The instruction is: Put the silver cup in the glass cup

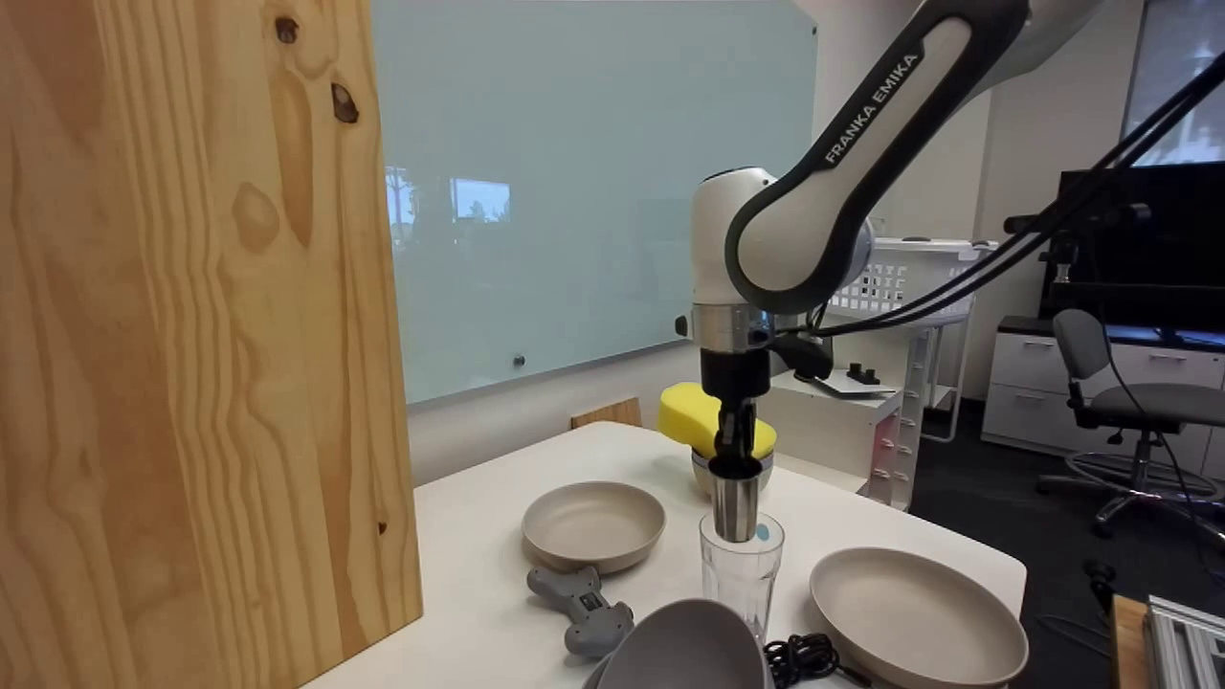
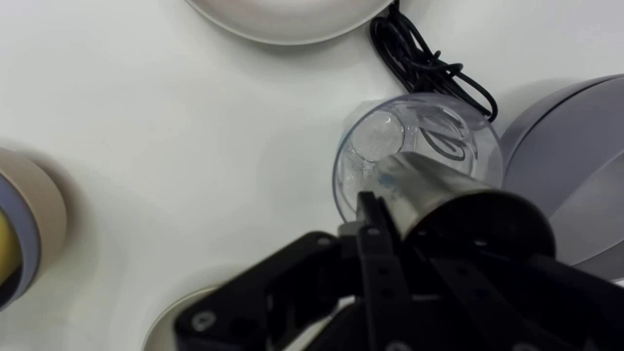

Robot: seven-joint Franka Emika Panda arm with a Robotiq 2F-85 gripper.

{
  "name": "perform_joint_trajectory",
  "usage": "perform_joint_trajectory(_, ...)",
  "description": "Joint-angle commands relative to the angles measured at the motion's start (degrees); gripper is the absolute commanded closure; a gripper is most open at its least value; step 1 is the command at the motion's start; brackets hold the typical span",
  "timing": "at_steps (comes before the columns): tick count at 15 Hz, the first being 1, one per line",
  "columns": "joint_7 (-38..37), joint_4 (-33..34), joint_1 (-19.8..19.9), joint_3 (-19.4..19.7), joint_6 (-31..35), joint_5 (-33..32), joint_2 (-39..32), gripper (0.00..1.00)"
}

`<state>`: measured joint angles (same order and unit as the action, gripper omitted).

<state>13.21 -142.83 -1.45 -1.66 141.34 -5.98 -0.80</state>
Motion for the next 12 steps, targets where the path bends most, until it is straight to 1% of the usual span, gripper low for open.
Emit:
perform_joint_trajectory(1, 0.6, 0.9, -0.1, -0.2, 1.6, 1.1, -3.0, 0.99)
perform_joint_trajectory(6, 0.9, 0.4, -0.1, -0.5, 2.5, 1.5, -3.4, 0.99)
perform_joint_trajectory(7, 1.3, 0.3, 0.0, -0.5, 2.4, 2.0, -3.4, 0.71)
perform_joint_trajectory(8, 1.3, 0.3, 0.1, -0.4, 2.4, 2.0, -3.4, 0.71)
perform_joint_trajectory(10, 1.3, 0.5, 0.1, -0.4, 2.1, 2.3, -3.1, 0.58)
perform_joint_trajectory(12, 1.4, 0.6, 0.0, -0.5, 2.1, 2.1, -3.1, 0.43)
